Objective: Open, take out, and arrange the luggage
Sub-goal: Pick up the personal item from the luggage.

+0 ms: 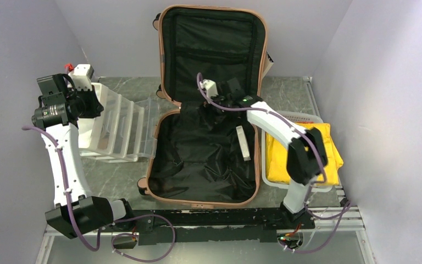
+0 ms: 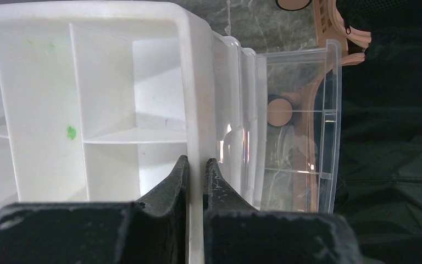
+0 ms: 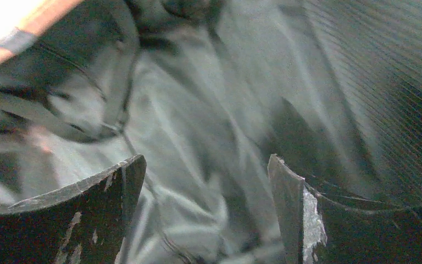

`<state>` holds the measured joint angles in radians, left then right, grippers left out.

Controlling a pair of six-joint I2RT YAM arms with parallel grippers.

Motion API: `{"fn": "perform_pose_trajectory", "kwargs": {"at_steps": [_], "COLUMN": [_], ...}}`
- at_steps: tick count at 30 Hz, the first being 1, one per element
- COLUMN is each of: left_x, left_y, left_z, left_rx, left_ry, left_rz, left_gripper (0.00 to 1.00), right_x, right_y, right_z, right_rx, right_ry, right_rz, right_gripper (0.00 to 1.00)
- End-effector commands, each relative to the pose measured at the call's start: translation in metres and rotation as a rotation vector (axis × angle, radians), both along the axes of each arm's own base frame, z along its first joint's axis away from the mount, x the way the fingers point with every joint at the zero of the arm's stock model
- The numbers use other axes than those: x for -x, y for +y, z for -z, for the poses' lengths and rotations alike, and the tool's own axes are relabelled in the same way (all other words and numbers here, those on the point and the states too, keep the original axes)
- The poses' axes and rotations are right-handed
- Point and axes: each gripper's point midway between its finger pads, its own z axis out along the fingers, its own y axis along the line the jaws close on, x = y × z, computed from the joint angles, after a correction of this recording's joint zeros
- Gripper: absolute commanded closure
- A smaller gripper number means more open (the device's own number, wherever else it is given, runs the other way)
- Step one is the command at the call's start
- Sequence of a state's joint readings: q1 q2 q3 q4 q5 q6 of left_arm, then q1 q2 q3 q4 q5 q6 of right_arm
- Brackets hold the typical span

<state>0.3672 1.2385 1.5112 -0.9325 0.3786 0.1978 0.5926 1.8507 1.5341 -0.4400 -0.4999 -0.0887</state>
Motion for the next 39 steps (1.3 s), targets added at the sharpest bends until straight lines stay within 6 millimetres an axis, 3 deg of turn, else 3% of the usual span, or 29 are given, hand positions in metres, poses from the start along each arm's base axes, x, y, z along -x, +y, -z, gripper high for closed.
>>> {"fn": "perform_pose_trajectory", "kwargs": {"at_steps": [1,6,10,18,24,26,30,34,39], "left_x": [-0.008,-0.007,-0.006,-0.004,-0.002,-0.002,-0.002,-0.002,-0.002], "left_y": [0.002,0.001,0.0,-0.002,-0.002,-0.002,-0.001,-0.001,-0.001], "left_z": [-0.074,-0.073,-0.076,-0.074,-0.074,-0.076,-0.076,-0.074,-0.072], "left_rx": [-0.141,-0.139,-0.141,-0.135,-0.136,-0.139,-0.141,-0.141,-0.139], "left_ry": [-0.272,-0.272,-0.276,-0.274,-0.275,-0.28,-0.282,-0.277,-0.275], "left_rz": [0.044,0.046,0.048,0.054,0.052,0.051,0.049,0.048,0.048], "left_gripper": [0.95,0.95,0.95,0.95,0.95,0.95,0.95,0.95,0.95], "right_x": [-0.005,0.008,0.019,0.034,0.046,0.051,0.057,0.049,0.041], "right_y": [-0.076,-0.134,-0.164,-0.194,-0.197,-0.195,-0.182,-0.167,-0.142], "right_z": [-0.001,0.025,0.045,0.095,0.119,0.124,0.114,0.084,0.032], "right_rx": [0.296,0.491,0.599,0.745,0.772,0.764,0.699,0.625,0.491], "right_ry": [-0.243,-0.236,-0.225,-0.172,-0.088,-0.057,-0.018,-0.038,-0.094], "right_rz": [0.035,0.091,0.118,0.112,0.065,0.046,0.028,0.03,0.032], "right_gripper": [0.13,0.13,0.14,0.15,0.21,0.27,0.46,0.67,0.7]}}
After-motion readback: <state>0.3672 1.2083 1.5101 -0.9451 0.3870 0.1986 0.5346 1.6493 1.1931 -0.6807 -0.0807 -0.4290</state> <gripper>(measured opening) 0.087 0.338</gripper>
